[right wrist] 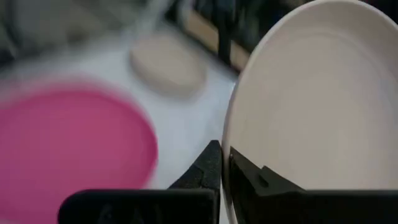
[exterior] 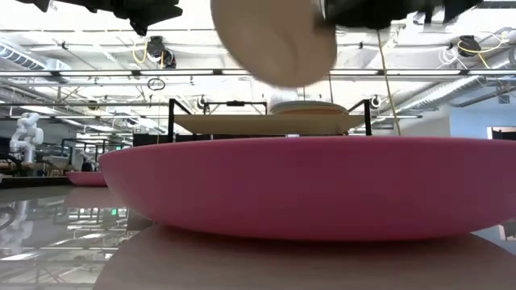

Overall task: Place and stack plates onto a shelf
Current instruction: Stack the top light brown plate on top of the green plate on the shelf

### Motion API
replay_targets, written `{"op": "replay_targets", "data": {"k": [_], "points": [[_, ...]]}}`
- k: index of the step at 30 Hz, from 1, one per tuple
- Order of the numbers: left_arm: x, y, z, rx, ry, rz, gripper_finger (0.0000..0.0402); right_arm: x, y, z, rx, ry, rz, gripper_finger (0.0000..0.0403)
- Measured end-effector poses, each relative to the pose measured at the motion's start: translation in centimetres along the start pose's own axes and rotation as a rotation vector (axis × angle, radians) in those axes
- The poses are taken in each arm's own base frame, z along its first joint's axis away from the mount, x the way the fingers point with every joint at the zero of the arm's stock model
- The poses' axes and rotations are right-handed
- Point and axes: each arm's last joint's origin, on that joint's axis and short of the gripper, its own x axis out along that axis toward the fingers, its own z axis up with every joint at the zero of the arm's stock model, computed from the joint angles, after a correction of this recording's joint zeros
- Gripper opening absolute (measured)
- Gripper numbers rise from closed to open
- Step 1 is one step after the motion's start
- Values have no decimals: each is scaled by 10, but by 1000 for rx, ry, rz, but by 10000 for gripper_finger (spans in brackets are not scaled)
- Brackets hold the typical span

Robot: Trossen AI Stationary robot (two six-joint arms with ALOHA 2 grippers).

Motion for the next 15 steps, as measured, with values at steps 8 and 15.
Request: {"op": "replay_targets", "data": {"k": [8,15], "points": [[0,0,0,-2,0,0,168,-43,-45,12,118,-159,-165,1],[0,0,0,-1,-1,0,168,-61,-79,1,124,-139,-303,0]]}}
